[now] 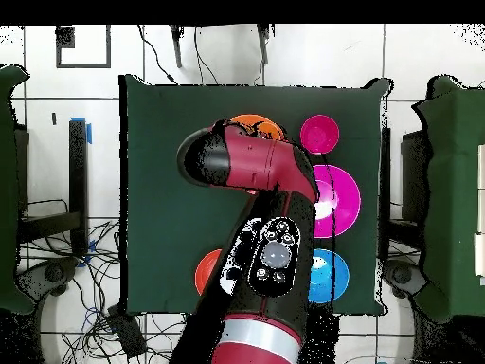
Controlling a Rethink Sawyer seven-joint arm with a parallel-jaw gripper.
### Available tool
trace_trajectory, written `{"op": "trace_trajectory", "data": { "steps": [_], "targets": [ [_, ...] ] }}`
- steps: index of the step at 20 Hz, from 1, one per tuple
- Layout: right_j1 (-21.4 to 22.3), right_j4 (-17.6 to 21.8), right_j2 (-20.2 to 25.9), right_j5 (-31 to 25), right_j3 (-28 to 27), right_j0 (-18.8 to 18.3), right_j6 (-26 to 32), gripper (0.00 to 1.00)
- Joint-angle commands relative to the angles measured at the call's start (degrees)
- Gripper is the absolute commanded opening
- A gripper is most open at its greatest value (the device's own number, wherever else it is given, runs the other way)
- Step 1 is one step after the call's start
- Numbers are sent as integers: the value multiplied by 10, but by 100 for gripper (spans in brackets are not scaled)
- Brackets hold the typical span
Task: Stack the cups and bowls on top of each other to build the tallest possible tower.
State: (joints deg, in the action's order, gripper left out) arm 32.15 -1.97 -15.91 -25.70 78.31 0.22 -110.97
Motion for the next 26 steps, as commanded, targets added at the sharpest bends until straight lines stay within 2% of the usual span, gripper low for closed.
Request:
{"op": "trace_trajectory", "data": {
  "steps": [1, 11, 26],
  "targets": [
    [4, -15, 30, 15, 69, 4, -109, 0],
    [11, -20, 41, 36, 101, -9, -92, 0],
    [4, -22, 49, 32, 86, -21, -78, 0]
  ]
}}
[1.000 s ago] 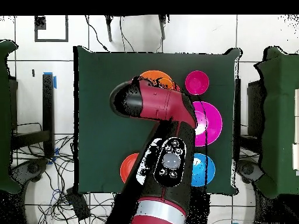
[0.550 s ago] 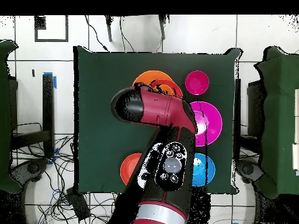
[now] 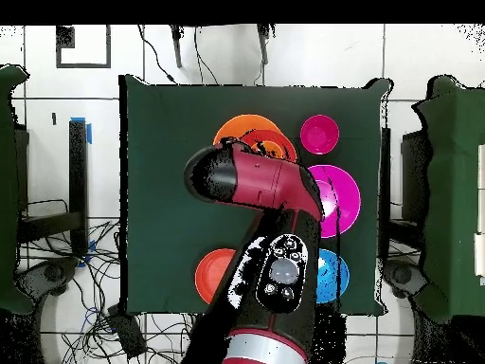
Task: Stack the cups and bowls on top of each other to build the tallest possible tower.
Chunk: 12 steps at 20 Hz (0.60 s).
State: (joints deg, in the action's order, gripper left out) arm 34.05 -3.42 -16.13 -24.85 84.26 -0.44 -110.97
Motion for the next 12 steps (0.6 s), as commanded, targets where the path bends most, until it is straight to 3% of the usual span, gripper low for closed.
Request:
{"op": "trace_trajectory", "data": {
  "steps": [1, 12],
  "targets": [
    [-17, -7, 52, 24, 24, -16, -77, 0],
    [-29, -8, 54, 27, 12, -17, -81, 0]
  ]
}}
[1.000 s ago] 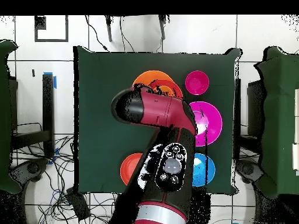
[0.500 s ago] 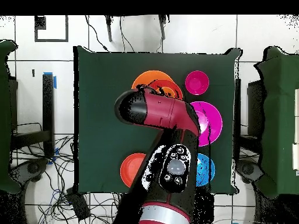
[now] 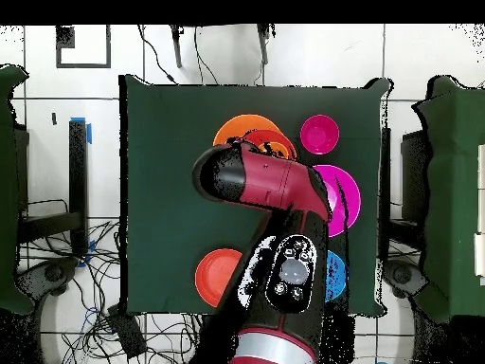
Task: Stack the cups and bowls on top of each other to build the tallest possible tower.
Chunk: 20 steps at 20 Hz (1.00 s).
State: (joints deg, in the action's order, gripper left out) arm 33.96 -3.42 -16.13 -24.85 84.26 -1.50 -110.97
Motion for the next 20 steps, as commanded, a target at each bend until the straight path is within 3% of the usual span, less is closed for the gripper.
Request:
{"op": "trace_trajectory", "data": {
  "steps": [1, 20],
  "targets": [
    [-29, -8, 54, 25, 8, -6, -80, 0],
    [-55, -17, 52, 20, -41, -7, -83, 0]
  ]
}}
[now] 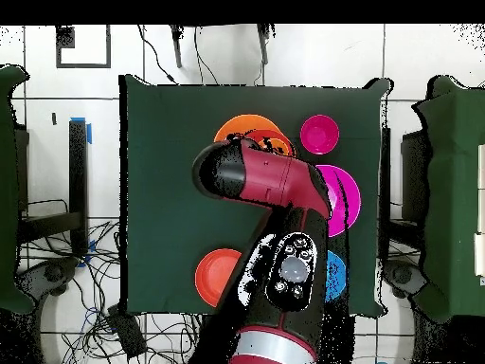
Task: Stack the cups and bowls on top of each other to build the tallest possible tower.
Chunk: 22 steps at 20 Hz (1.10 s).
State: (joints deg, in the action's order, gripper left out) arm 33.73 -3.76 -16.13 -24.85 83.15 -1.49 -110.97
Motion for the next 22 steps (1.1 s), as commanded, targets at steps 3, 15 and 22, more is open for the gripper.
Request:
{"op": "trace_trajectory", "data": {
  "steps": [3, 15, 22],
  "targets": [
    [-58, -12, 53, 37, -34, -7, -84, 0],
    [-65, -11, 48, 63, -29, 0, -88, 0],
    [-66, -19, 41, 43, -33, 7, -92, 0]
  ]
}}
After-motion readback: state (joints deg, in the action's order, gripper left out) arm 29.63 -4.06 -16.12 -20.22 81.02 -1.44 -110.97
